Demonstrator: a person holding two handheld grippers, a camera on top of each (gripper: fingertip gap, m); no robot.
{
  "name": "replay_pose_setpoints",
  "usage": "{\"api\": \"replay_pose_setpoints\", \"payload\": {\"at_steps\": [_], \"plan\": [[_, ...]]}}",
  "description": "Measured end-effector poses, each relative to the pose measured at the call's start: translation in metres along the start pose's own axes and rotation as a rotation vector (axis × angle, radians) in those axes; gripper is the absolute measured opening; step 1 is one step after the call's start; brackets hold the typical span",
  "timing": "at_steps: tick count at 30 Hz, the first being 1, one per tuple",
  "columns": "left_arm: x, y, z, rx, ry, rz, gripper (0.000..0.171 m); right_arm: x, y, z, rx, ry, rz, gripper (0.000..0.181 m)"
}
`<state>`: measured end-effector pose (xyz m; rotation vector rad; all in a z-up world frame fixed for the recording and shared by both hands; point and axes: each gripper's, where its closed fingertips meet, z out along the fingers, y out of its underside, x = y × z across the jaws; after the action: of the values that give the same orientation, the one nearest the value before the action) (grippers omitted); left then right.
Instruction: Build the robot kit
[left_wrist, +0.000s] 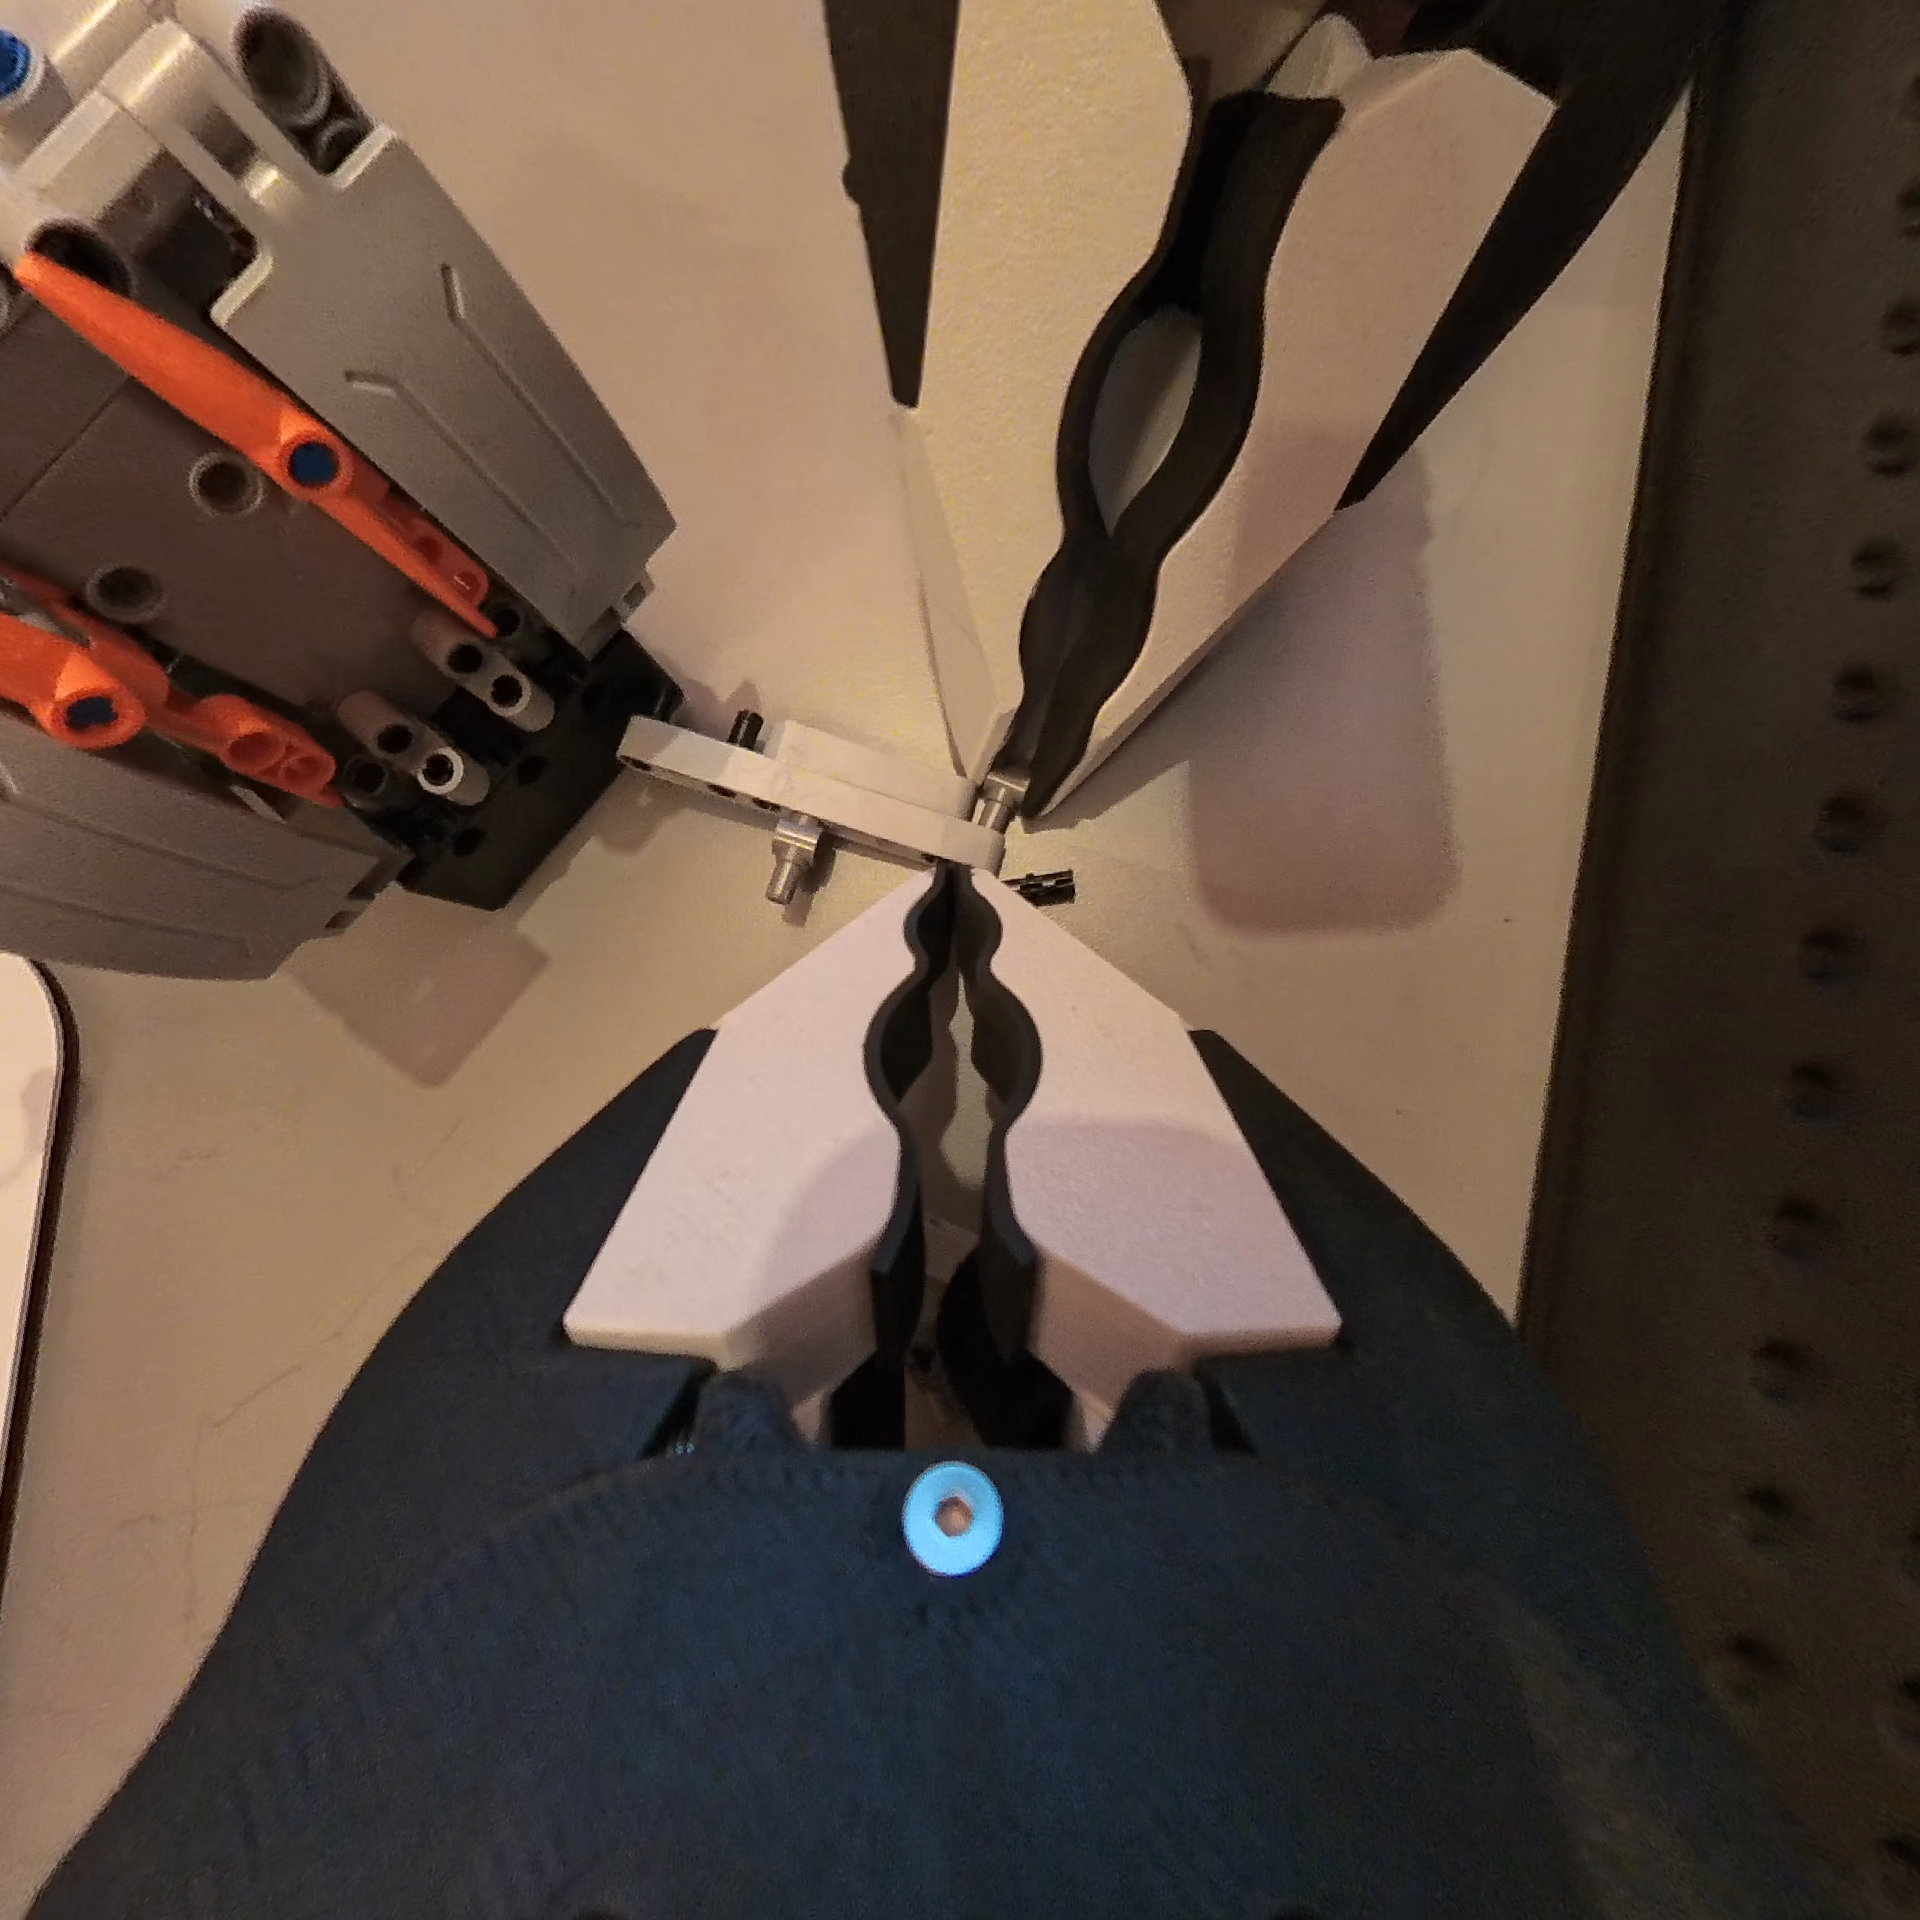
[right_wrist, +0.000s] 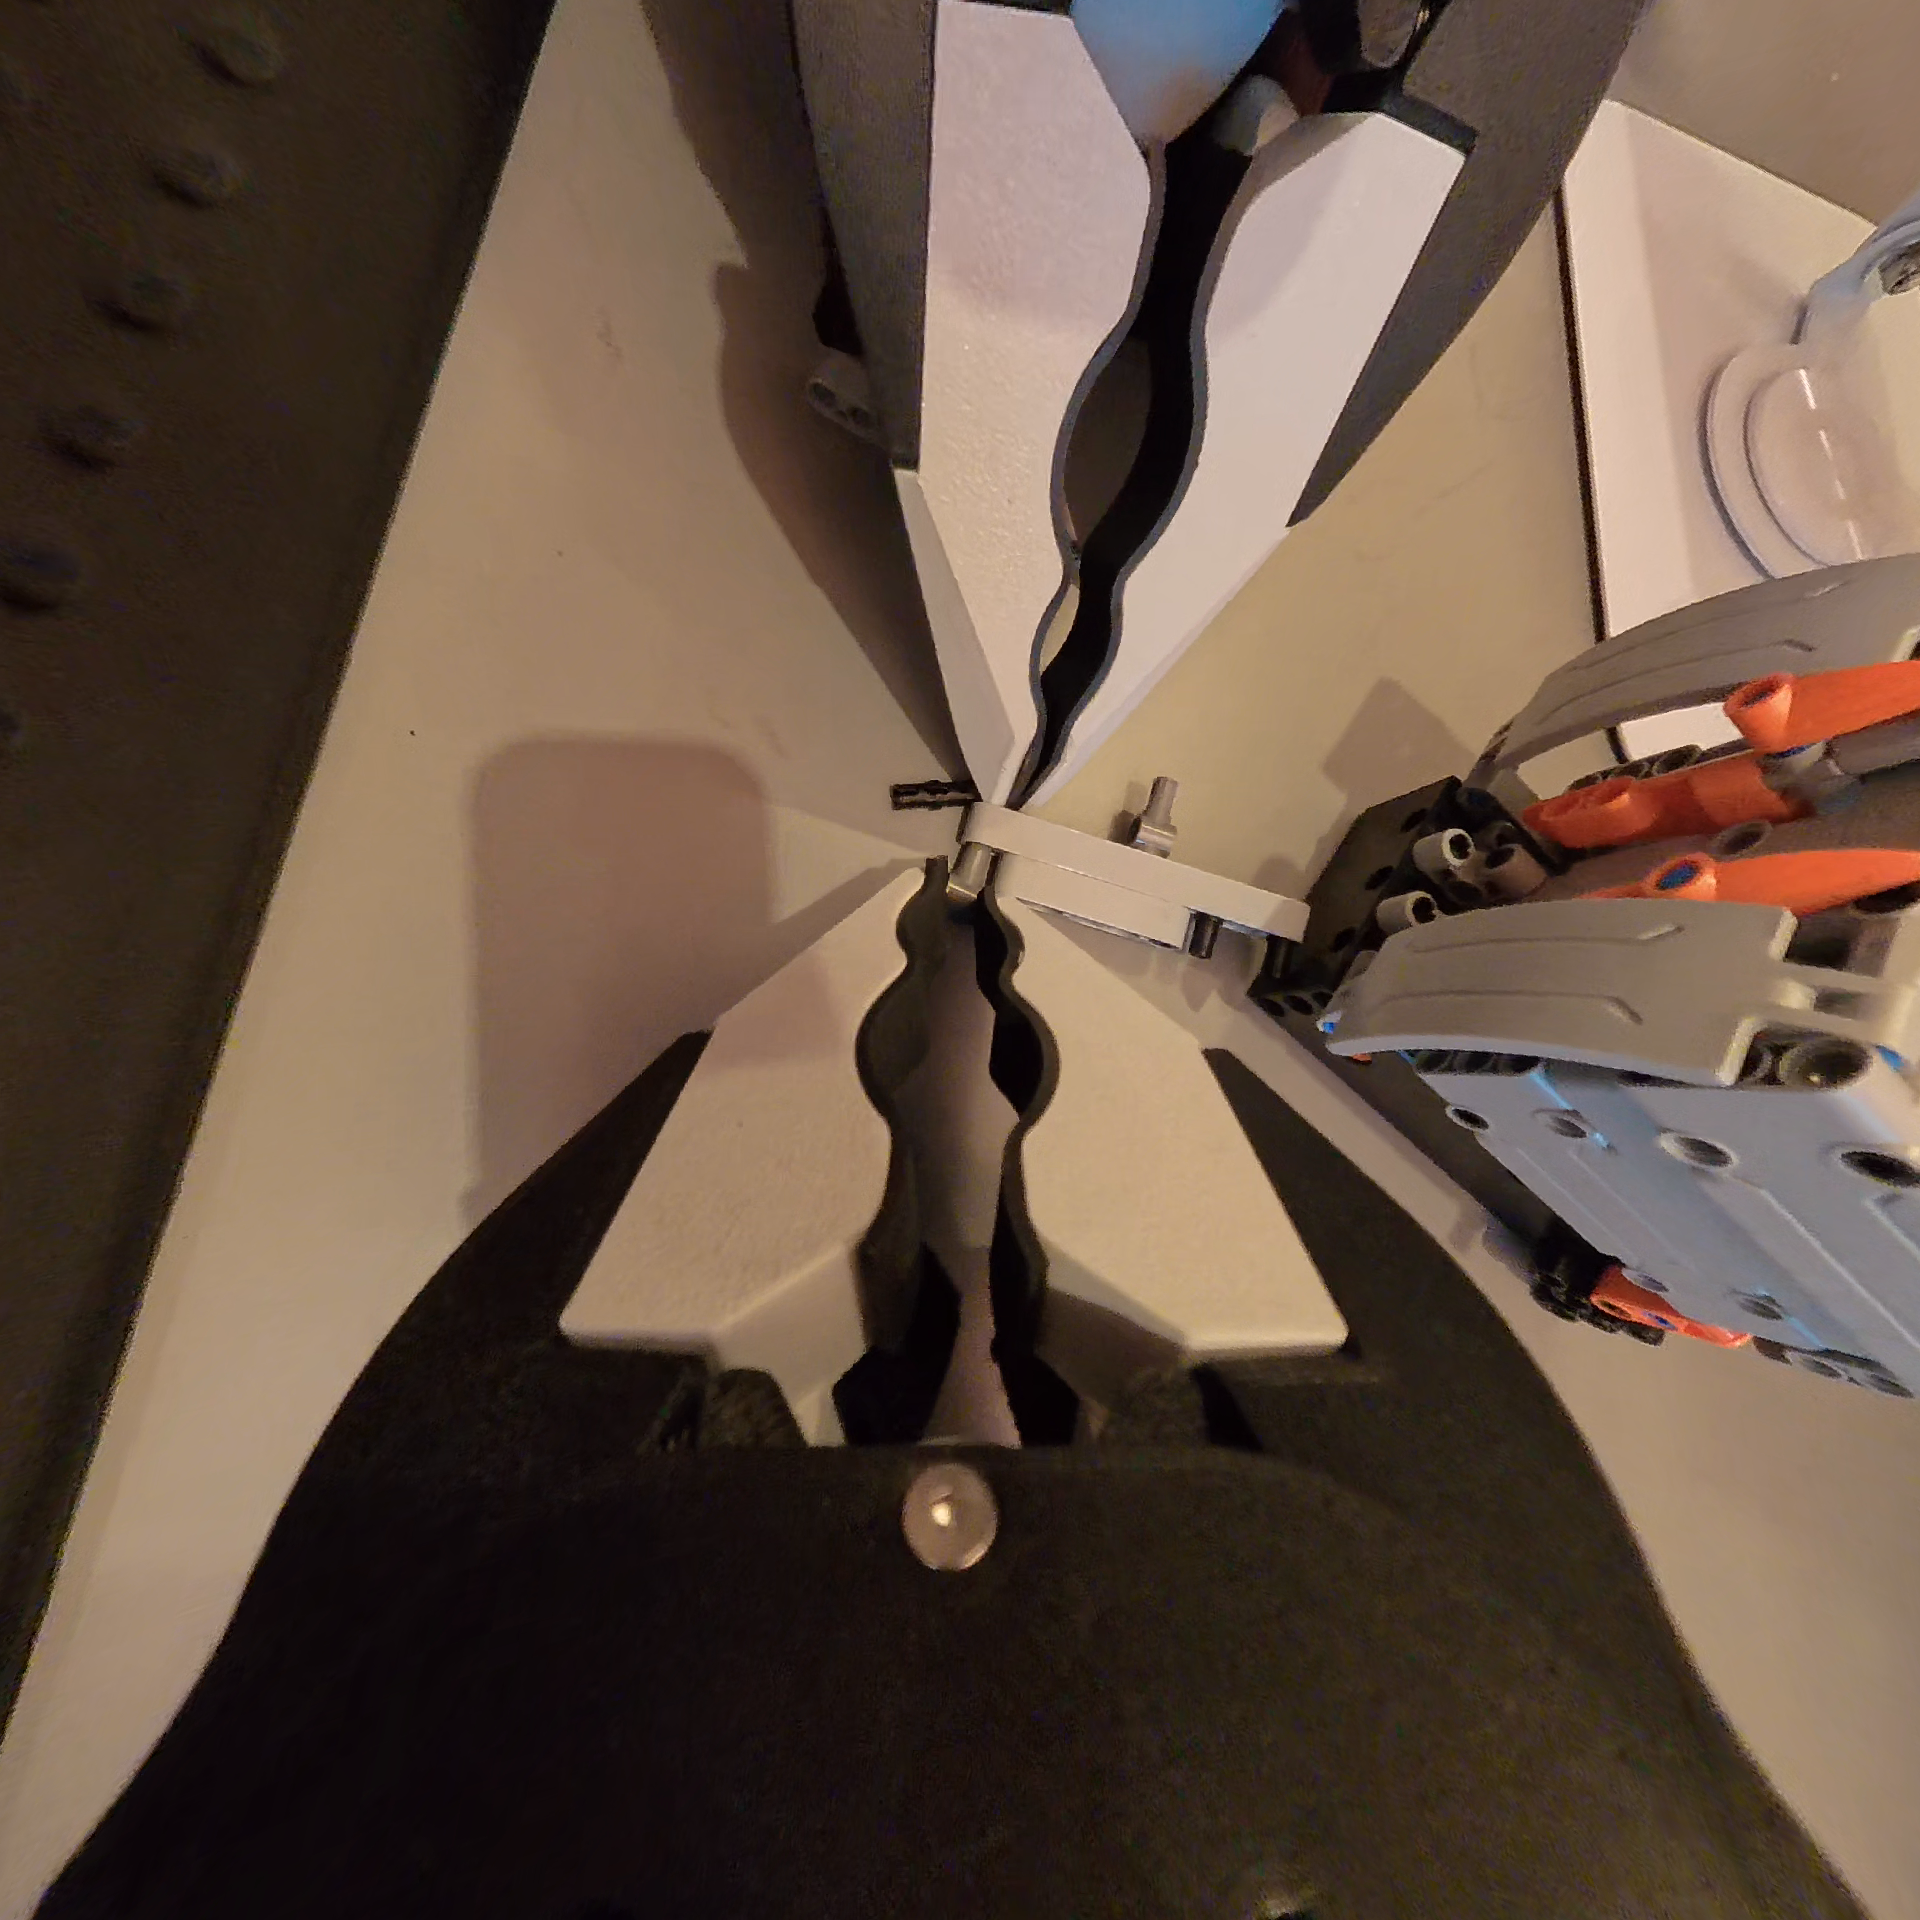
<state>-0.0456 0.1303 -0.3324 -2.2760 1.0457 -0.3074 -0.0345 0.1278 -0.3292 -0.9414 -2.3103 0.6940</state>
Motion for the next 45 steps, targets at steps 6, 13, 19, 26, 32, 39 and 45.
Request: {"api": "replay_pose_setpoints", "payload": {"at_steps": [6,13,19,26,32,39,45], "plan": [[0.0002,0.0,-0.0001,0.005,0.015,-0.012,0.0,0.0002,-0.0001,0.0003,0.003,0.024,-0.07,0.002],[0.0006,0.0001,-0.0001,0.005,0.022,-0.019,0.0,0.0001,-0.0007,0.0005,0.045,-0.037,-0.015,0.002],[0.0007,0.0,-0.0002,0.009,0.031,-0.028,0.0,0.0005,-0.0014,0.0005,0.045,-0.066,0.065,0.002],[0.0004,0.0006,-0.0006,0.007,0.033,-0.025,0.0,0.0011,-0.0031,0.0009,0.063,-0.109,0.181,0.001],[0.0005,0.0009,-0.001,0.007,0.04,-0.029,0.0,0.0004,-0.0031,0.0022,0.016,-0.011,0.022,0.001],[0.0005,0.001,-0.0012,0.007,0.048,-0.031,0.0,0.001,-0.0028,0.0029,-0.05,0.086,-0.149,0.001],[0.0016,0.0017,-0.0018,0.007,0.07,-0.037,0.0,0.0,-0.0029,0.0021,0.009,0.012,-0.045,0.001]]}}
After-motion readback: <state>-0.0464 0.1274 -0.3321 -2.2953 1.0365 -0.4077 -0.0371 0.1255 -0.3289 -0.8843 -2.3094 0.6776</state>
